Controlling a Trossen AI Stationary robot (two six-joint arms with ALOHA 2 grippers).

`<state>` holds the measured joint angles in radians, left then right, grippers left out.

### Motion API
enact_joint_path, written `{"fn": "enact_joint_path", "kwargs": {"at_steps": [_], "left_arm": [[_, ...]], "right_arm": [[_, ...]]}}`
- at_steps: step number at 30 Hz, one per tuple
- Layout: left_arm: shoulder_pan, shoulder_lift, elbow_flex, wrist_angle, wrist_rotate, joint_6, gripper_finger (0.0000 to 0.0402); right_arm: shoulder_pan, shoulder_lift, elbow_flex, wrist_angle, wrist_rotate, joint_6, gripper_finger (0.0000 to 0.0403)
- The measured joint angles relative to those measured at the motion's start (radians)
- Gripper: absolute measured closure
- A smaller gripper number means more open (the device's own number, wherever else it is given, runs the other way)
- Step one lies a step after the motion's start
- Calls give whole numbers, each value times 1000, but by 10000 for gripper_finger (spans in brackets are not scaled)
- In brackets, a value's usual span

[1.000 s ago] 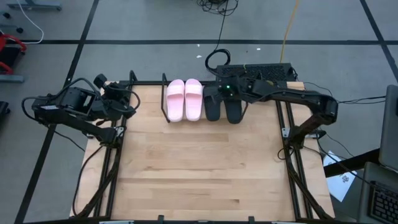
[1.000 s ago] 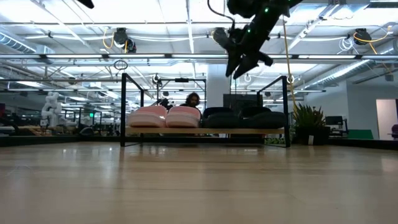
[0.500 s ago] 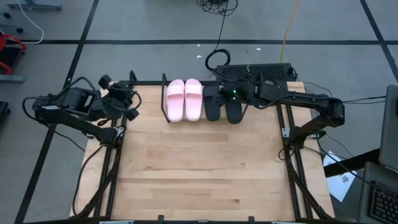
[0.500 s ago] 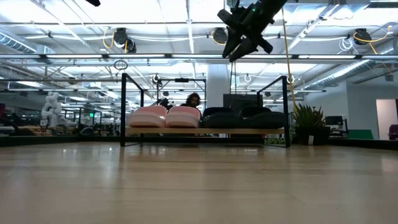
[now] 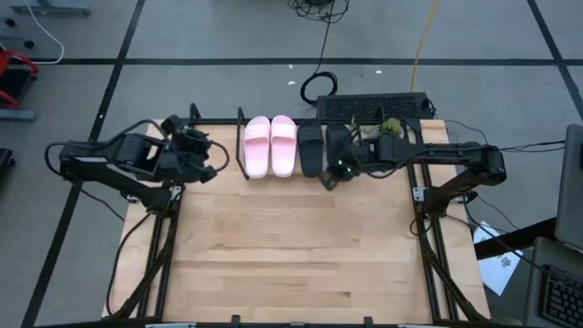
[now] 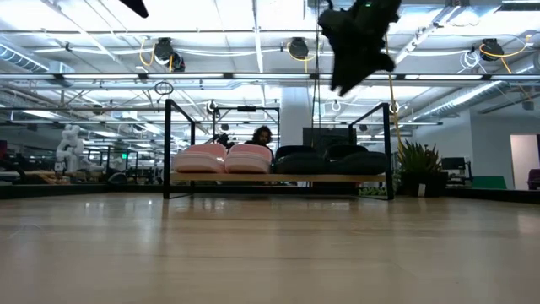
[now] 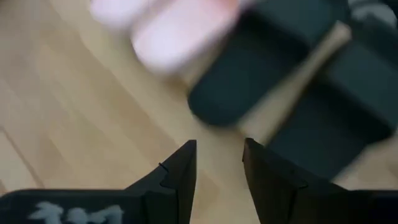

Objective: Pick and place slides into the shelf
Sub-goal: Return to Home Position

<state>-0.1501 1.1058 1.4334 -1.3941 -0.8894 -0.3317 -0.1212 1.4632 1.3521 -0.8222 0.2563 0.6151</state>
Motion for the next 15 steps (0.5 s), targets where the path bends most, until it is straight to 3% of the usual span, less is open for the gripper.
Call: {"fn": "enact_joint_path", "kwargs": {"at_steps": [8, 15], "left_arm": [[0, 50, 0, 0, 0, 13, 316], [0, 68, 0, 0, 2, 10, 316]], "right_arm": [[98, 0, 0, -321, 38, 138, 283], [150, 1, -87, -361, 67, 176, 283]]}}
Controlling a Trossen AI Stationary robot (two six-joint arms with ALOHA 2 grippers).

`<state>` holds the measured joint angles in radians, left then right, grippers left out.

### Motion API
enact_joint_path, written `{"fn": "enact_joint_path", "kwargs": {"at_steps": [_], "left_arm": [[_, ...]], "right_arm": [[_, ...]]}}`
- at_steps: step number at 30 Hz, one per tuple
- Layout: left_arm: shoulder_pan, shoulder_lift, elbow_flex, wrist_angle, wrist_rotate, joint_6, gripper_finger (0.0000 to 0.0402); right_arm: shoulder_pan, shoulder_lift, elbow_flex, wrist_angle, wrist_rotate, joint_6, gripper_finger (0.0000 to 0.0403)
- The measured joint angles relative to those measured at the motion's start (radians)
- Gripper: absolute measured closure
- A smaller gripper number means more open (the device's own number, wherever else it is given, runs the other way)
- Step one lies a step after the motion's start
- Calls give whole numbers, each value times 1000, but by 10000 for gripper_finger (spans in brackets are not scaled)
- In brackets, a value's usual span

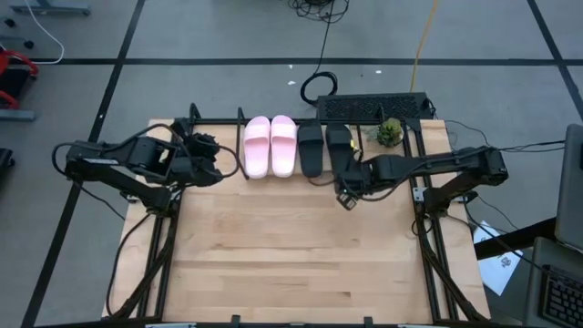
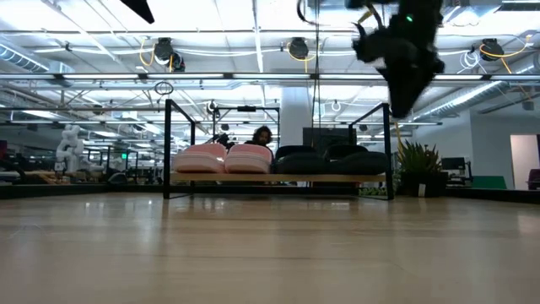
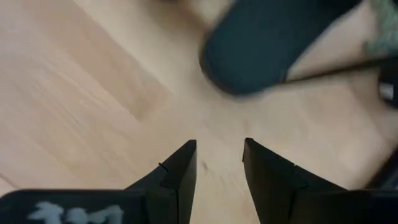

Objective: Pick and place slides into the shelf
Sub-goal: Return to Home Position

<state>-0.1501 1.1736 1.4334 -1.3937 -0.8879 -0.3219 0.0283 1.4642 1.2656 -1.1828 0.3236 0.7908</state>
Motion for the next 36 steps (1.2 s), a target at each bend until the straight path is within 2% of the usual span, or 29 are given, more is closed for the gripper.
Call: {"fn": "enact_joint_path", "kwargs": {"at_steps": [7, 13, 19, 22, 27, 33, 36], "left_arm": [[0, -1, 0, 0, 22, -27, 316], [0, -1, 0, 0, 179, -83, 316], [-44, -13, 0, 12, 340, -233, 316], [-114, -8, -10, 39, 372, -292, 316], [-244, -28, -168, 235, 366, -378, 316], [-365, -43, -413, 441, 361, -675, 316], [-422, -48, -501, 600, 321, -732, 316]], "right_arm": [[76, -1, -192, 7, -113, 96, 283], [186, 0, -331, 83, -172, 266, 283], [311, 0, -350, 181, -162, 372, 283], [374, 0, -349, 231, -159, 413, 283], [473, 0, -348, 241, -102, 560, 283], [546, 0, -348, 248, -91, 655, 282], [550, 0, -348, 293, -34, 699, 282]]}}
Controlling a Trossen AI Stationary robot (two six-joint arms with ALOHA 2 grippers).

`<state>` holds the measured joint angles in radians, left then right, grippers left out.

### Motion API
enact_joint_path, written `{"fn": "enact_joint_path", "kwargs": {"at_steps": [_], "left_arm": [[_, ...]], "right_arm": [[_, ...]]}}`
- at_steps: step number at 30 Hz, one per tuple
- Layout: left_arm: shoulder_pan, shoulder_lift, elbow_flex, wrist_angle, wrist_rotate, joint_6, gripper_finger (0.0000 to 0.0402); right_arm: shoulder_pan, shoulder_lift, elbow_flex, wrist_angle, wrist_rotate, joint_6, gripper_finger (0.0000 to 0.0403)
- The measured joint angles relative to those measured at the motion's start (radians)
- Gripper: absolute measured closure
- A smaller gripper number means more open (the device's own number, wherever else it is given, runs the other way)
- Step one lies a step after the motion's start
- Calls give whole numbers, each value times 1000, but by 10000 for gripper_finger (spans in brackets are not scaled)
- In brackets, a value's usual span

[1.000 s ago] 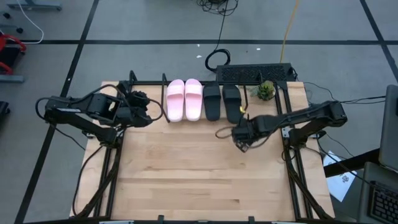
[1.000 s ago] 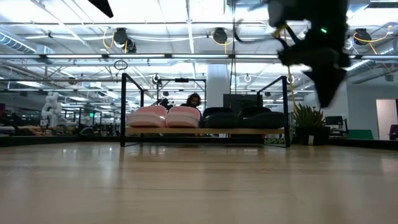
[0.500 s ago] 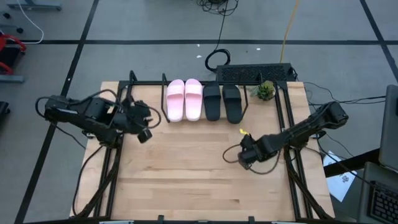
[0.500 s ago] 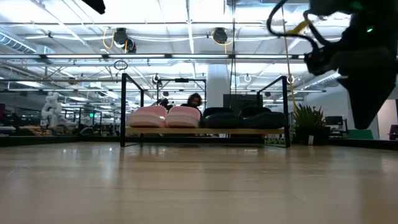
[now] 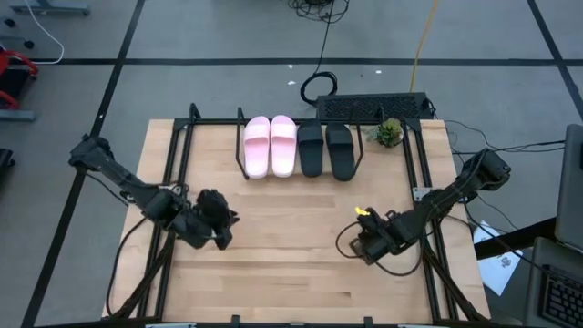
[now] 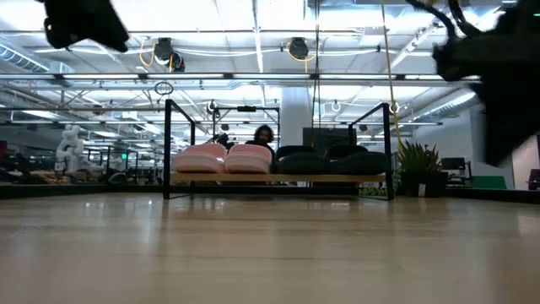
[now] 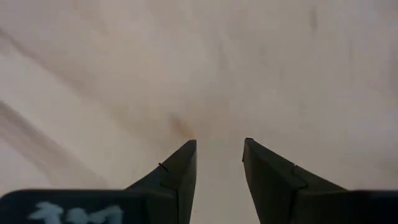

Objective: Pick and place slides into the shelf
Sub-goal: Return to Home Position

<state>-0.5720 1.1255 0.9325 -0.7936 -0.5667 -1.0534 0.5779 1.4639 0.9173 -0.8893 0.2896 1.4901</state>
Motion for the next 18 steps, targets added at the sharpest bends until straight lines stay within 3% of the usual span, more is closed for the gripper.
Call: {"fn": "enact_joint_path", "kwargs": {"at_steps": [5, 7, 14, 18], "left_arm": [[-8, -2, -119, 301, -145, 167, 316], [27, -11, -156, 407, -144, 258, 316], [272, -81, -252, 721, 134, 636, 316], [422, -182, -253, 718, 262, 778, 316]], "right_arm": [[-59, -16, 0, 130, 377, -21, 282], [-121, -42, 0, 221, 460, -123, 282], [-390, -160, 3, 729, 386, -826, 282], [-519, -267, 3, 807, 329, -1043, 282]]}}
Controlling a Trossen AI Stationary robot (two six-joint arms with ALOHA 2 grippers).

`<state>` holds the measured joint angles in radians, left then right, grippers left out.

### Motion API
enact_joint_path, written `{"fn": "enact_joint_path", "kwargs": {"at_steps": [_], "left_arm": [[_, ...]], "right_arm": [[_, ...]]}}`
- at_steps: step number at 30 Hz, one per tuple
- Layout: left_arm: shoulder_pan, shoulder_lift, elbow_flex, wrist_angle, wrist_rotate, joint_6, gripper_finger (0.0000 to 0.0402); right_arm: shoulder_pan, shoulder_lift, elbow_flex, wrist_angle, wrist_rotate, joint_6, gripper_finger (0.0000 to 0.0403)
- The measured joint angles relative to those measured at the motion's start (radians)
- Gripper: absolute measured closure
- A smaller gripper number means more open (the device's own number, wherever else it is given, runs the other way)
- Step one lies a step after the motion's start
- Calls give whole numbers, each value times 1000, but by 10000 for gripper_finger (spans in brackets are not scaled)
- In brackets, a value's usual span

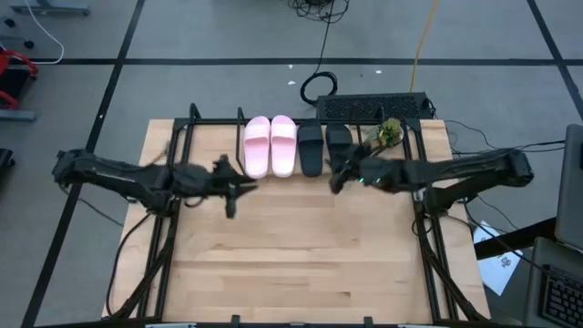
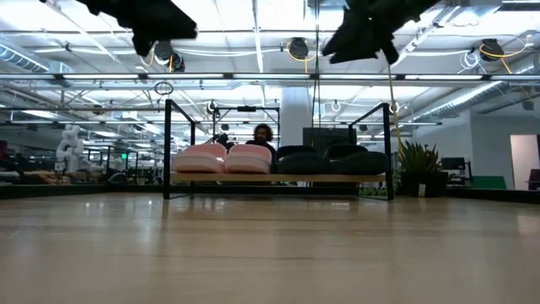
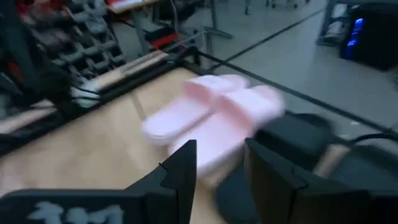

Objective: Pick and place slides into the shelf
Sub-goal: Return to Home Position

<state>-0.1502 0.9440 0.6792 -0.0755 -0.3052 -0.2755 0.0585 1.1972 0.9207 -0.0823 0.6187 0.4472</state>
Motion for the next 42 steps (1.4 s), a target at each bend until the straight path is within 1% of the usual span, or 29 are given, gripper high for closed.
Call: {"fn": "enact_joint_path", "kwargs": {"at_steps": [3, 7, 10, 12, 14, 16, 18, 20, 22, 25, 28, 32, 34, 36, 39, 42], "left_arm": [[92, -124, 0, -38, 62, 87, 316], [202, -355, 0, -208, 69, 127, 316], [249, -541, 0, -353, 72, 80, 316], [255, -657, 1, -427, 87, 23, 316], [248, -742, 1, -491, 107, -44, 316], [239, -791, 0, -542, 122, -90, 316], [233, -806, 0, -571, 121, -111, 316], [233, -806, -27, -551, 110, -112, 316], [233, -798, -88, -474, 101, -107, 316], [233, -792, -216, -340, 93, -110, 316], [233, -796, -330, -207, 78, -144, 316], [231, -800, -419, -94, 82, -196, 316], [221, -800, -444, -83, 83, -207, 316], [207, -800, -461, -82, 64, -205, 316], [184, -799, -488, -85, -5, -189, 316], [169, -799, -500, -85, -26, -182, 316]], "right_arm": [[-85, -88, 0, -108, -48, -48, 282], [-166, -213, -2, -319, -44, -50, 282], [-196, -312, -7, -414, -43, -61, 282], [-204, -390, -40, -417, -43, -65, 282], [-204, -476, -97, -395, -44, -46, 282], [-196, -560, -168, -383, -58, -3, 282], [-181, -633, -247, -353, -91, 38, 282], [-159, -699, -332, -284, -102, 64, 282], [-136, -750, -411, -202, -104, 71, 282], [-108, -794, -500, -110, -89, 67, 282], [-92, -806, -553, -109, -54, 82, 282], [-58, -799, -585, -106, 50, 83, 282], [-40, -793, -597, -105, 113, 79, 282], [-25, -793, -614, -105, 144, 83, 282], [-15, -792, -651, -90, 142, 116, 282], [-8, -793, -697, -11, 140, 118, 282]]}}
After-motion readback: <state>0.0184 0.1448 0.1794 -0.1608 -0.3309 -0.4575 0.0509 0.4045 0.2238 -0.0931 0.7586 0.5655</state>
